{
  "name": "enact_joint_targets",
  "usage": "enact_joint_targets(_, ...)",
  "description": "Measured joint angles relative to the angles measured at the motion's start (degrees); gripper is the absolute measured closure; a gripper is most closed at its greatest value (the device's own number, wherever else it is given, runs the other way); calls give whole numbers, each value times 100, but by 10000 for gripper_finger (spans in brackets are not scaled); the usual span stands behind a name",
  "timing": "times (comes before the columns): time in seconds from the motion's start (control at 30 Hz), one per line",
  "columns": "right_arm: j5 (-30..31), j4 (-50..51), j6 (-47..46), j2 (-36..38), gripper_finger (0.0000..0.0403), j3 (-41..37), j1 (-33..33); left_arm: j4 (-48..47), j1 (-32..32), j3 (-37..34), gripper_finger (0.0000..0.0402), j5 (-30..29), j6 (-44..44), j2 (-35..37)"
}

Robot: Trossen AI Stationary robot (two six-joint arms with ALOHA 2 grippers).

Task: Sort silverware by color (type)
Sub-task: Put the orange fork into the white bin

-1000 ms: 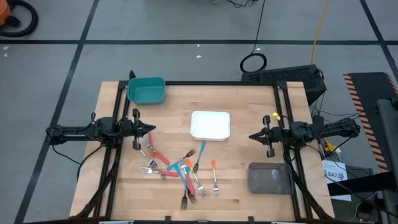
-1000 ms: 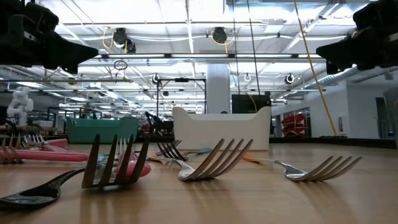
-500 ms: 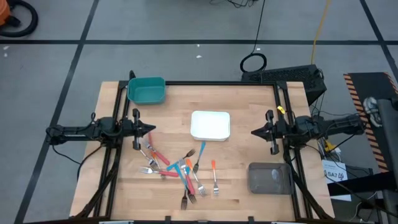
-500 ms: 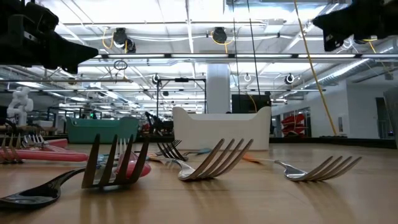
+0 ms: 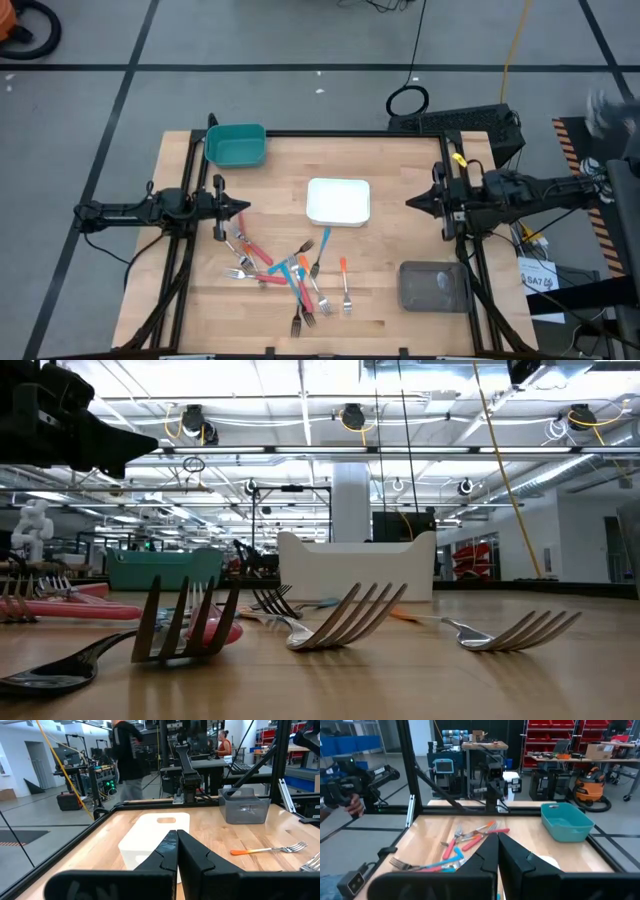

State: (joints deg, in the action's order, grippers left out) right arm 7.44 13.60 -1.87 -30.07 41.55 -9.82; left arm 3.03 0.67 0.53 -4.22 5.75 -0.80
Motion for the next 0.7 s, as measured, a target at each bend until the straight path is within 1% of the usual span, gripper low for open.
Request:
enact_joint_targets(0.1, 1, 108, 42, -252, 403, 390, 0, 0, 0, -1, 394, 1, -1, 0)
enact_joint_targets(0.4, 0, 913, 46, -1003, 403, 1620, -1, 1, 0, 1, 394, 0, 0, 1)
enact_joint_targets(0.7, 1, 1370, -131, -1613, 403, 2459, 0, 11, 0, 1, 394, -1, -1, 0)
